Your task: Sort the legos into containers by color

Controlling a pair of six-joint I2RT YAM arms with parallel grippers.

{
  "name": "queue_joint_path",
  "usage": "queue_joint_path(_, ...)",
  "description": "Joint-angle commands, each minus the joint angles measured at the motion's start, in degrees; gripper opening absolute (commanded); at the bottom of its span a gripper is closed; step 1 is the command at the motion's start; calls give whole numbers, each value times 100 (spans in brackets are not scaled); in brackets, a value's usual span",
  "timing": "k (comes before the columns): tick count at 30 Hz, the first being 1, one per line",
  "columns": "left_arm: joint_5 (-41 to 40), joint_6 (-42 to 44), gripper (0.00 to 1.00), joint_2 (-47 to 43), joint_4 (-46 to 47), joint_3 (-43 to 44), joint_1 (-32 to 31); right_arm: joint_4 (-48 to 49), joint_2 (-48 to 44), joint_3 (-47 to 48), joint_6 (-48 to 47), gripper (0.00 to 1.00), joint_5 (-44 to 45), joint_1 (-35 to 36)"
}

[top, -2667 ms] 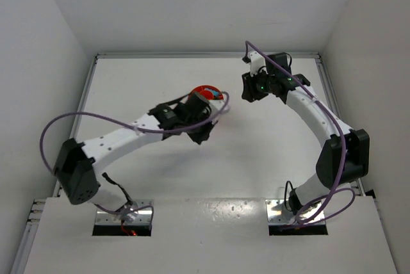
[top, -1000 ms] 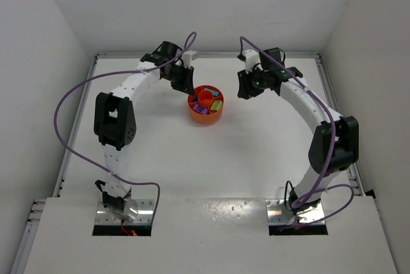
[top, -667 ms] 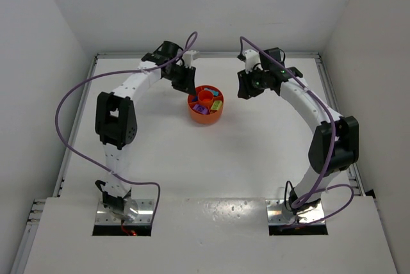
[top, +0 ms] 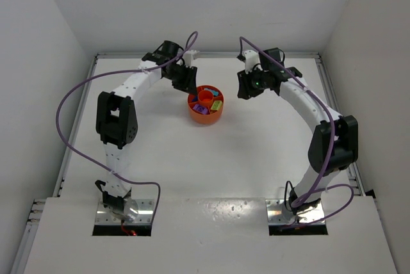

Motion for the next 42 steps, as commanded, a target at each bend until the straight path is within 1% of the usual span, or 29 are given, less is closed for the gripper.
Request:
queue_joint_path(1,41,44,41,-10,35,245,-46,90,-2,255,-6,36,-74,14)
queue_joint_path(3,41,96,41,-10,35,245,-46,90,-2,255,-6,36,-74,14)
queue_joint_path(4,41,96,39,-10,35,245,-46,90,-2,255,-6,36,-74,14)
queue_joint_path(5,41,96,35,-10,35,245,-46,90,-2,255,-6,36,-74,14)
queue_joint_path(7,-11,96,32,-10,35,245,-46,90,-2,255,-6,36,-74,14)
queue_joint_path(8,-12,44,23,-10,35,245,-46,90,-2,255,-6,36,-74,14)
queue_joint_path(9,-12,44,22,-10,35,245,-46,90,-2,203,-6,36,-74,14)
queue_joint_path(12,-65,44,22,-10,35,245,-46,90,-2,202,-6,36,-74,14)
queue_joint_path(15,-65,44,33,-62,35,245,-46,90,-2,202,-6,36,-74,14)
queue_joint_path(21,-65,44,34,-62,35,192,-46,90,-2,202,-6,36,-74,14)
queue_joint_path(22,-65,-9,37,-62,35,192,-46,90,-2,202,-6,36,-74,14)
queue_joint_path(24,-65,-9,37,-62,35,192,-46,90,-2,202,-6,36,-74,14)
queue_joint_path(25,-65,-9,15,-62,35,192,-46,90,-2,202,-6,36,-74,14)
queue_joint_path(26,-65,-9,12,-62,35,192,-46,90,-2,202,-6,36,-74,14)
queue_joint_path(27,-4,-9,12,-62,35,192,-46,90,-2,202,-6,36,-74,14)
queue_joint_path(31,-65,-9,30,-115,87,140,-46,90,-2,149,-6,36,-74,14)
queue_joint_path(34,-65,-9,35,-115,87,140,-46,90,-2,149,-6,36,-74,14)
queue_joint_path(35,-65,-9,40,-115,87,140,-46,90,-2,149,-6,36,-74,14)
queue_joint_path(36,-65,-9,43,-115,87,140,-46,90,-2,149,-6,36,-74,14)
queue_joint_path(38,-65,-9,46,-115,87,140,-98,90,-2,149,-6,36,-74,14)
queue_joint_path(39,-65,-9,46,-115,87,140,-98,90,-2,149,-6,36,-74,14)
queue_joint_path(40,-65,-9,35,-115,87,140,-98,90,-2,149,-6,36,-74,14)
queue_joint_path(41,-65,-9,14,-115,87,140,-98,90,-54,149,-6,36,-74,14)
queue_joint_path(42,-65,-9,11,-115,87,140,-98,90,-55,149,-6,36,-74,14)
